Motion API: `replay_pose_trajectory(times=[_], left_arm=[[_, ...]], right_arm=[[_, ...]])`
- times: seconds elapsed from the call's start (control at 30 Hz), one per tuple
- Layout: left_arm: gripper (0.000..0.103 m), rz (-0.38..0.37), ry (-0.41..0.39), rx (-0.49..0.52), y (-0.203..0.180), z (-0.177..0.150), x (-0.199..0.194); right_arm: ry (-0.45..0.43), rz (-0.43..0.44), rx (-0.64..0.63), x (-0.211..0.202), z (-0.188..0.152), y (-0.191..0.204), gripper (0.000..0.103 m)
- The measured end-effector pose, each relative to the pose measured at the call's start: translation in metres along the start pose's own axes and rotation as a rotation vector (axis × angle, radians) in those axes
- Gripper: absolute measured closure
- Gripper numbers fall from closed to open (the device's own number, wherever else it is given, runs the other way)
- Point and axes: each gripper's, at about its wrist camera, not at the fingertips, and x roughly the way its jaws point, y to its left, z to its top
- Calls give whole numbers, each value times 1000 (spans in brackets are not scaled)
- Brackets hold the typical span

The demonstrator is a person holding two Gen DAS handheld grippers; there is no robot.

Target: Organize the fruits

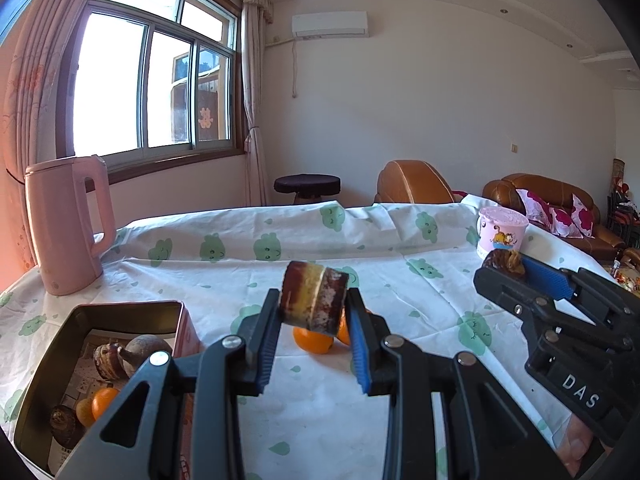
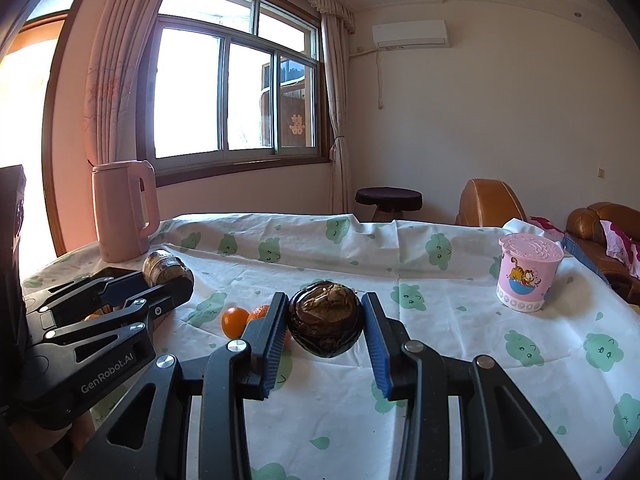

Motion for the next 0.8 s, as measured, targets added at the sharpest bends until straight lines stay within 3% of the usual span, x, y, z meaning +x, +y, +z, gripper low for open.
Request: replay_pose_trajectory(times=[0.8], left_arm=[[69,10,-38,-15,16,-5,-22]], right_arm=[[-27,19,-17,-12,-3,14,63]])
